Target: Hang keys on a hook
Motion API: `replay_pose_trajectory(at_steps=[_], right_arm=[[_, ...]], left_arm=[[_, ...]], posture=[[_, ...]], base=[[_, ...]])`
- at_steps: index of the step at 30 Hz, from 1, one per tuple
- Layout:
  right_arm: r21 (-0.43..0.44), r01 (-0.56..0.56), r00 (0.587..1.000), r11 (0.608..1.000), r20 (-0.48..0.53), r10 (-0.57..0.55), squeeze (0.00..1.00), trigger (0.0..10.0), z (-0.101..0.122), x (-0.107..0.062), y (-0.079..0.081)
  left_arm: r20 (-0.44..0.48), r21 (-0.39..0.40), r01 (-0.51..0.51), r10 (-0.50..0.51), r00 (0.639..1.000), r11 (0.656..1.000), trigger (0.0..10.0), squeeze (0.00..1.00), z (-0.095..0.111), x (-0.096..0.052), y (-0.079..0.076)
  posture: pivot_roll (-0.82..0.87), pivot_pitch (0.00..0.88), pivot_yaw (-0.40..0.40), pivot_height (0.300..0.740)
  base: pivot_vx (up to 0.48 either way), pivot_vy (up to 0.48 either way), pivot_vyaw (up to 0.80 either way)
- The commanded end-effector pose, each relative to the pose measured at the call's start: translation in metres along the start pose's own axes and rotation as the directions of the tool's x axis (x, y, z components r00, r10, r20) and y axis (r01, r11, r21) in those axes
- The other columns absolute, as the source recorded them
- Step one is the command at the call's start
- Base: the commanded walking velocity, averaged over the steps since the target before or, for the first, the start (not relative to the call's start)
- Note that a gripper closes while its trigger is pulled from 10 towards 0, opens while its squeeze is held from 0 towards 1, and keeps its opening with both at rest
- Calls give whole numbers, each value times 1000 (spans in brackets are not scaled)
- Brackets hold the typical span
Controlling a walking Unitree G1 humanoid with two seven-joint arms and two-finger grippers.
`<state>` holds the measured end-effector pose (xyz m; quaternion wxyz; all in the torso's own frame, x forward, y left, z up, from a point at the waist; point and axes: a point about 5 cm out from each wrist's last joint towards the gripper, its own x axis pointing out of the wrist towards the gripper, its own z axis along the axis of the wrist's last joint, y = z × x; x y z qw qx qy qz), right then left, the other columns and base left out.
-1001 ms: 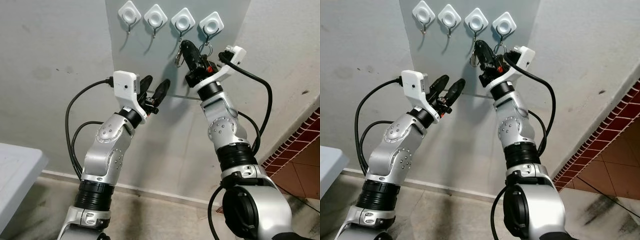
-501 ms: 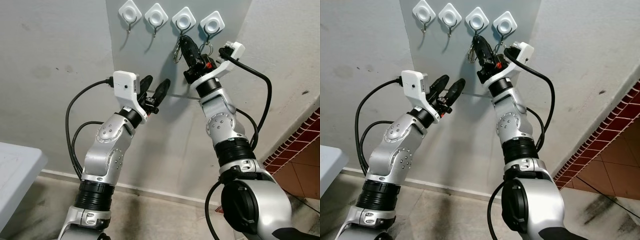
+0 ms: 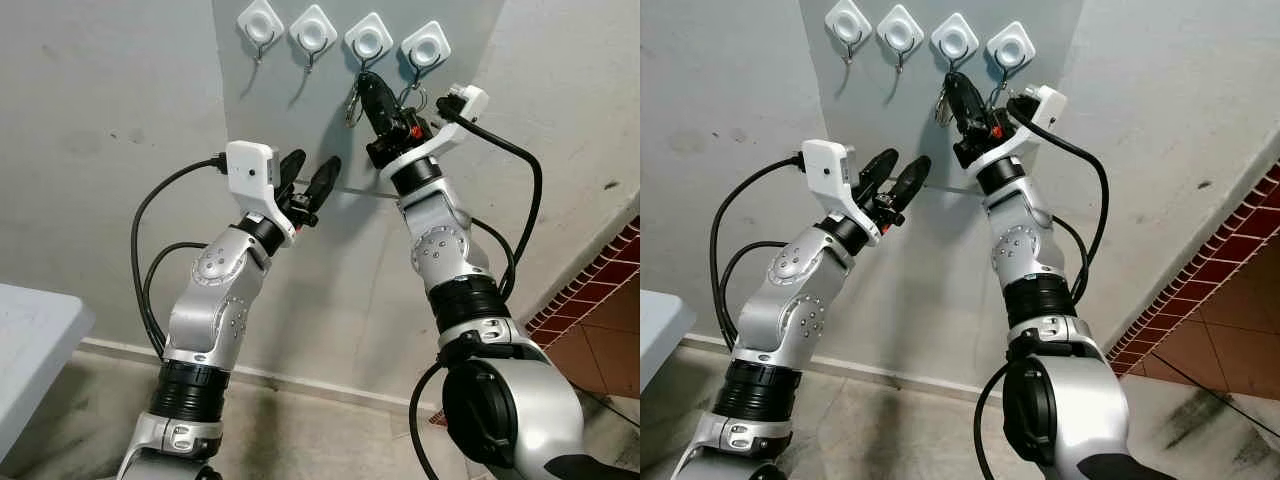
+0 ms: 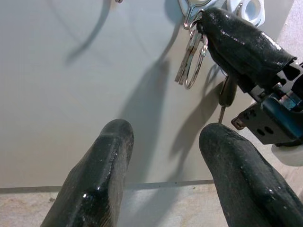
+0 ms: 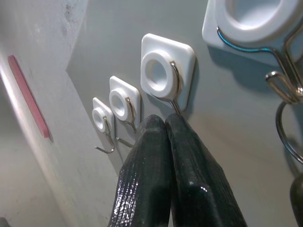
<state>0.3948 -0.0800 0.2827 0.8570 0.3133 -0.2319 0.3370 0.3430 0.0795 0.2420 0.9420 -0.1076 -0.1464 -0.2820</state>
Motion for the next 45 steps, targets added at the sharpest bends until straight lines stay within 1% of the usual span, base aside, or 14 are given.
replay_pose_trajectory(at_steps=[1, 20, 23, 27, 34, 45], right_arm=[[1, -8, 1000, 1000, -5, 8, 0, 10000, -1, 0, 0], [2, -30, 1000, 1000, -9, 30, 0, 10000, -3, -4, 2], [7, -72, 997, 997, 13, 71, 0, 10000, -1, -4, 7], [11, -92, 996, 996, 20, 92, 0, 10000, 0, -4, 10], [27, -123, 991, 992, 62, 121, 0, 10000, 9, 1, 15], [54, -91, 992, 994, 89, 86, 0, 10000, 16, 9, 15]], left_arm=[[22, 8, 14, -14, 1000, 1000, 10000, 0, 9, 4, -3], [26, 2, 11, -11, 1000, 1000, 10000, 0, 10, 4, -2], [27, -1, 10, -10, 1000, 1000, 10000, 0, 10, 4, -2], [26, 0, 11, -11, 1000, 1000, 10000, 0, 10, 4, -3], [27, -2, 12, -12, 1000, 1000, 10000, 0, 9, 5, -3], [27, -5, 9, -8, 1000, 1000, 10000, 0, 10, 5, -3]], posture=[[76, 124, -67, 740], [75, 124, -64, 740], [75, 124, -64, 740], [75, 124, -64, 740], [72, 118, -65, 740], [75, 123, -66, 740]], base=[[0, 0, 0], [0, 0, 0], [0, 0, 0], [0, 0, 0], [0, 0, 0], [0, 0, 0]])
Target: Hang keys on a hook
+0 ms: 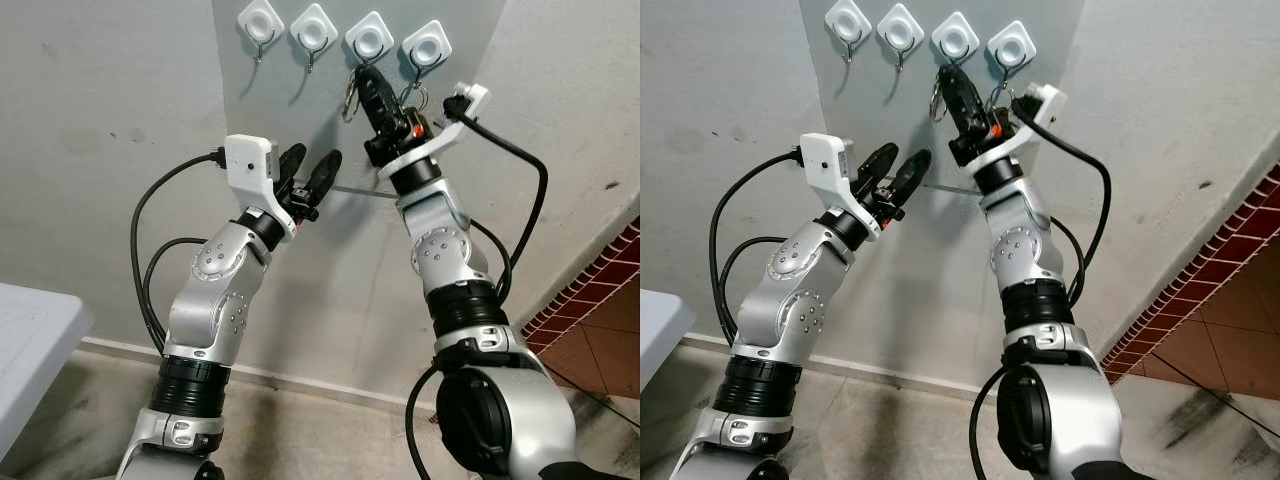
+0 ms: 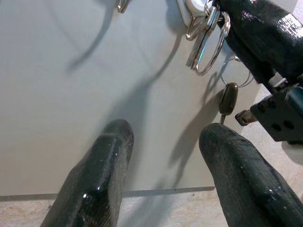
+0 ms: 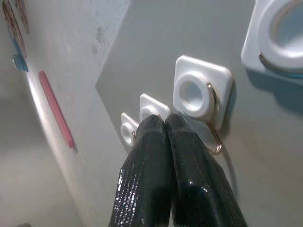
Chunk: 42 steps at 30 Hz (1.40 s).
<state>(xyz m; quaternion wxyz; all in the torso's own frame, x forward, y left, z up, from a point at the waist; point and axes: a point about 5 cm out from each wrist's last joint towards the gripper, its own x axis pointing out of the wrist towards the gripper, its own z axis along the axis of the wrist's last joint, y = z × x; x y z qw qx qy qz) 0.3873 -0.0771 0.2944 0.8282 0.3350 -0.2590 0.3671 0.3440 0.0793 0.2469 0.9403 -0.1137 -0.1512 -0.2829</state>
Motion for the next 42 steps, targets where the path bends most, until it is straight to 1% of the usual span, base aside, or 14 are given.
replay_pose_trajectory(at_steps=[1, 10, 26, 28, 30, 32, 33, 35, 42], right_arm=[[7, -10, 999, 1000, 32, 10, 0, 10000, 9, 7, 3], [36, 38, 999, 999, 26, -39, 0, 10000, 9, 12, 0], [74, 136, 991, 988, -17, -135, 0, 10000, 2, 10, -8], [107, 148, 989, 983, -10, -148, 0, 10000, 1, 8, -9], [112, 151, 989, 982, -6, -151, 0, 10000, 1, 8, -10], [170, 171, 985, 971, 10, -175, 0, 10000, 1, 6, -12], [170, 171, 985, 971, 10, -175, 0, 10000, 1, 6, -12], [227, 185, 980, 956, 29, -196, 0, 10000, -1, 2, -15], [284, 183, 980, 941, 30, -199, 0, 10000, -7, -2, -14]], left_arm=[[14, 4, 7, -7, 1000, 1000, 10000, 0, 5, 2, -3], [16, 1, 6, -6, 1000, 1000, 10000, 0, 5, 2, -3], [17, -3, 0, 0, 1000, 1000, 10000, 0, 6, 2, -2], [18, -3, -1, 1, 1000, 1000, 10000, 0, 6, 2, -2], [18, -4, -1, 1, 1000, 1000, 10000, 0, 6, 2, -2], [17, -5, -2, 2, 1000, 1000, 10000, 0, 6, 2, -2], [17, -5, -2, 2, 1000, 1000, 10000, 0, 6, 2, -2], [16, -4, -2, 2, 1000, 1000, 10000, 0, 6, 2, -2], [18, -5, -6, 6, 1000, 1000, 10000, 0, 7, 1, -1]], posture=[[75, 123, -66, 740], [76, 125, -67, 740], [76, 130, -70, 740], [77, 130, -71, 740], [77, 130, -71, 740], [77, 130, -71, 740], [77, 130, -71, 740], [77, 132, -72, 740], [77, 132, -72, 740]], base=[[0, 0, 0], [0, 0, 0], [0, 0, 0], [0, 0, 0], [0, 0, 0], [0, 0, 0], [0, 0, 0], [0, 0, 0], [0, 0, 0]])
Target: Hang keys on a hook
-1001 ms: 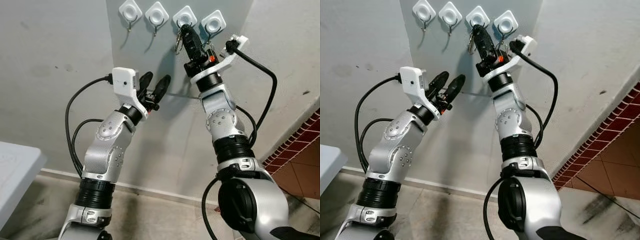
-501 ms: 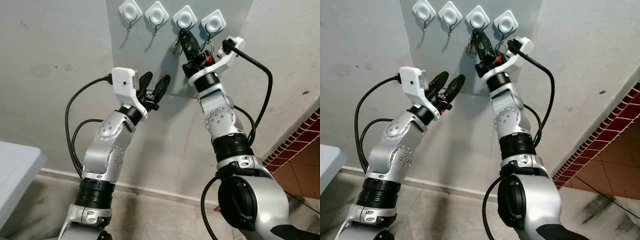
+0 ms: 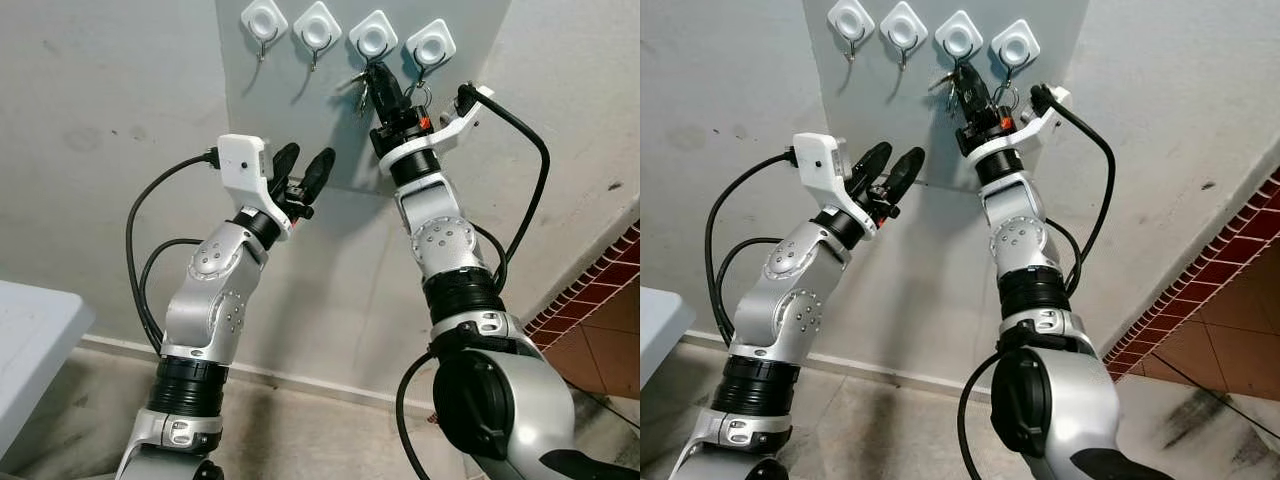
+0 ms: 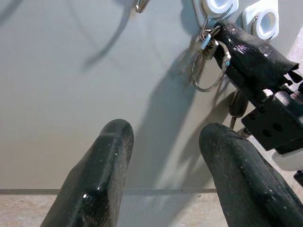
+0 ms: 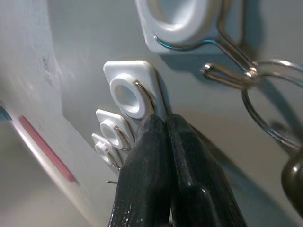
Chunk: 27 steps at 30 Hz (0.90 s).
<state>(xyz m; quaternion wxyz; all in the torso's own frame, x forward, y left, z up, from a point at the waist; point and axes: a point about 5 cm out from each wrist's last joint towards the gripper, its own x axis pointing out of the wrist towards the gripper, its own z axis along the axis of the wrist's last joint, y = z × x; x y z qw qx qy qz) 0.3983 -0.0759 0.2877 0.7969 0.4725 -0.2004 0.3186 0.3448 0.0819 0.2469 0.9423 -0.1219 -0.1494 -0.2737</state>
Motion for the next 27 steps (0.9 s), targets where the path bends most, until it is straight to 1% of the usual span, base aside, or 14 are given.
replay_pose_trajectory(at_steps=[1, 7, 14, 15, 25, 27], right_arm=[[17, 28, 1000, 999, 10, -28, 0, 10000, 1, -4, -5], [32, 34, 999, 999, 3, -34, 0, 10000, -2, -5, -6], [80, 66, 998, 995, 2, -66, 0, 10000, -5, -11, -12], [85, 65, 998, 994, 2, -65, 1000, 10000, -7, -14, -13], [113, 87, 996, 990, 12, -89, 1000, 10000, -11, -25, -19], [84, 90, 996, 992, 7, -91, 1000, 10000, -12, -30, -20]], left_arm=[[15, 8, 15, -15, 1000, 1000, 10000, 0, 6, 2, -4], [14, 8, 12, -12, 1000, 1000, 10000, 0, 6, 2, -4], [15, 6, 7, -8, 1000, 1000, 10000, 0, 6, 1, -4], [15, 6, 7, -7, 1000, 1000, 10000, 0, 6, 0, -4], [13, 4, 5, -5, 1000, 1000, 10000, 0, 5, 0, -5], [11, 4, 3, -3, 1000, 1000, 10000, 0, 4, 0, -5]], posture=[[81, 132, -72, 740], [82, 132, -74, 740], [85, 129, -78, 740], [85, 127, -78, 740], [86, 120, -78, 740], [88, 119, -80, 740]], base=[[0, 0, 0], [0, 0, 0], [0, 0, 0], [0, 0, 0], [0, 0, 0], [0, 0, 0]])
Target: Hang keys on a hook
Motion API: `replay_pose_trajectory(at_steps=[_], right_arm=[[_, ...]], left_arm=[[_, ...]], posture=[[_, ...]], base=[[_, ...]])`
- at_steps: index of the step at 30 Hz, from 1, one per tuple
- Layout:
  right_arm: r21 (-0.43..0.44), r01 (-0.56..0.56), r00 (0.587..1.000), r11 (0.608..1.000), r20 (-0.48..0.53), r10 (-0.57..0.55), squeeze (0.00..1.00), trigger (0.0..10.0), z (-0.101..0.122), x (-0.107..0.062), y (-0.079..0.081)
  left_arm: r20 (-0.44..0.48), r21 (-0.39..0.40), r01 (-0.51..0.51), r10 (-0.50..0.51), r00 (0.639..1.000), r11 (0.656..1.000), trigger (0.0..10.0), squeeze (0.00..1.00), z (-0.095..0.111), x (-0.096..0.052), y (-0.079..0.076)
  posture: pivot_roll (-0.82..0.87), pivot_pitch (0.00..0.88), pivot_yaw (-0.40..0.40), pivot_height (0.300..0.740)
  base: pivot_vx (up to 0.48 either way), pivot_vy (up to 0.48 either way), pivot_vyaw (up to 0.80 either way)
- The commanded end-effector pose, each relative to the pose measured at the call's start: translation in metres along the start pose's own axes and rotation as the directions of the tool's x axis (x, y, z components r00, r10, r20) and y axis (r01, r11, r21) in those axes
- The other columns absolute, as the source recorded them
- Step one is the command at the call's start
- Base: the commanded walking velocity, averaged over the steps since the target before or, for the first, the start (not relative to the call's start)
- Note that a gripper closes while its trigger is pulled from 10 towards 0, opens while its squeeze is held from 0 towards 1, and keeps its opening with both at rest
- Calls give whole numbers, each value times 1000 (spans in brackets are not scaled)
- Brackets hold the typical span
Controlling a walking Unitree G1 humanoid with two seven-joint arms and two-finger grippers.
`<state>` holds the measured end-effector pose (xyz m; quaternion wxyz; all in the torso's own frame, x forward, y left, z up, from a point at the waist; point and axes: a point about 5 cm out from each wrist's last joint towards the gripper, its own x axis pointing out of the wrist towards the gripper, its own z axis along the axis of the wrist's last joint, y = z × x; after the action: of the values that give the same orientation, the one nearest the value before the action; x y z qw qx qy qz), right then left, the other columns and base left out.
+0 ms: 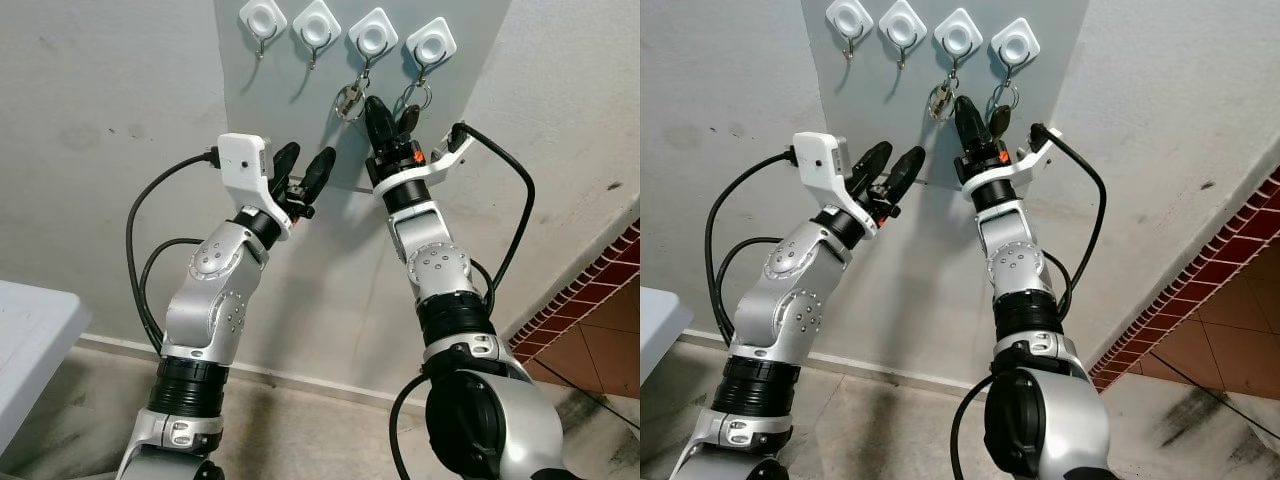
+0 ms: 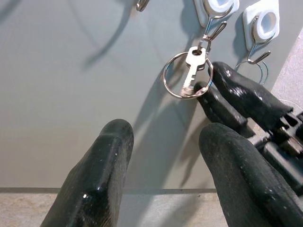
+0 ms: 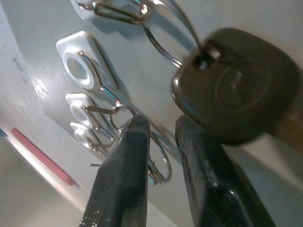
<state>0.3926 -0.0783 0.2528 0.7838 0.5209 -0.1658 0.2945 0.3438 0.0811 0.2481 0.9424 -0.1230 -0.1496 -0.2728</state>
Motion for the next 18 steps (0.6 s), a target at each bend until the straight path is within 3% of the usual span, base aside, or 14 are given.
replay_pose_trajectory(at_steps=[1, 3, 5, 6, 8, 10, 11, 13, 14, 18], right_arm=[[-38, 8, 1000, 999, 0, -8, 1000, 10000, 2, -5, -2], [-50, 8, 1000, 999, -5, -9, 1000, 10000, 1, -6, -3], [-154, 4, 999, 988, -41, -10, 1000, 10000, -2, -13, -5], [-273, -16, 997, 962, -80, -6, 1000, 10000, -5, -21, -7], [-302, -26, 996, 953, -89, -1, 1000, 10000, -6, -24, -7], [-413, -33, 993, 910, -117, -17, 1000, 10000, -8, -35, -12], [-413, -33, 993, 910, -117, -17, 1000, 10000, -8, -35, -12], [-485, -36, 990, 874, -140, -36, 973, 10000, -10, -47, -17], [-517, -30, 989, 856, -141, -50, 0, 10000, -10, -55, -20], [-589, -20, 986, 808, -147, -83, 0, 10000, -9, -76, -27]], left_arm=[[8, 6, 2, -2, 1000, 1000, 10000, 0, 3, -1, -3], [7, 7, 0, 0, 1000, 1000, 10000, 0, 2, -1, -3], [2, 2, -19, 19, 1000, 1000, 10000, 0, -1, -2, -1], [-4, 5, -38, 38, 999, 999, 10000, 0, -4, -4, 1], [-6, 8, -42, 42, 999, 999, 10000, 0, -5, -4, 1], [-20, 7, -72, 72, 997, 997, 10000, 0, -11, -7, 4], [-20, 7, -72, 72, 997, 997, 10000, 0, -11, -7, 4], [-38, 1, -92, 92, 995, 996, 10000, 0, -18, -9, 7], [-48, -3, -104, 104, 993, 995, 10000, 0, -23, -12, 8], [-80, -45, -148, 145, 986, 988, 10000, 0, -39, -20, 13]], posture=[[89, 119, -80, 740], [89, 119, -80, 740], [90, 117, -81, 740], [90, 117, -80, 740], [90, 117, -80, 740], [90, 118, -78, 740], [90, 118, -78, 740], [88, 121, -74, 740], [88, 121, -74, 740], [80, 130, -63, 740]], base=[[0, 0, 0], [0, 0, 0], [0, 0, 0], [0, 0, 0], [0, 0, 0], [0, 0, 0], [0, 0, 0], [0, 0, 0], [0, 0, 0], [0, 0, 0]])
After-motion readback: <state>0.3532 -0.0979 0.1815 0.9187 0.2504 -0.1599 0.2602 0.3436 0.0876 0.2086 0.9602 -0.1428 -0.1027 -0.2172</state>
